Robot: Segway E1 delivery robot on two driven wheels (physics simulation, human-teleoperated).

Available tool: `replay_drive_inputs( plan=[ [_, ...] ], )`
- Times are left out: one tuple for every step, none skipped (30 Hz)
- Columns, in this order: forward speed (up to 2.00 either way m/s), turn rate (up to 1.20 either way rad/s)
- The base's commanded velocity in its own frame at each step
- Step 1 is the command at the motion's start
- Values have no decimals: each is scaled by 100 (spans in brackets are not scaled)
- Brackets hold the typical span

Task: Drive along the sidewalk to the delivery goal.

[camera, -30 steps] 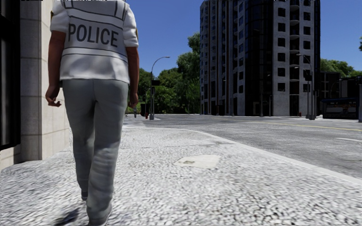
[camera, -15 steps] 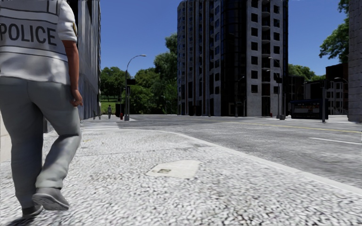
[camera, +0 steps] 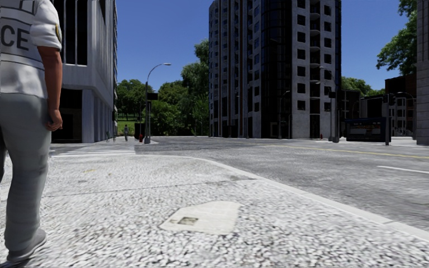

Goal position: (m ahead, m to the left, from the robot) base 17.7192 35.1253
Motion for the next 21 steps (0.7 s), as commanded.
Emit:
replay_drive_inputs(
  plan=[
    [124, 0],
    [200, 0],
    [200, 0],
    [200, 0],
    [200, 0],
    [200, 0],
    [200, 0],
    [200, 0],
    [200, 0],
    [200, 0],
    [200, 0],
    [200, 0],
    [200, 0],
    [200, 0],
    [200, 0],
    [200, 0],
    [200, 6],
    [200, 14],
    [200, 14],
    [200, 21],
    [200, 33]
  ],
)
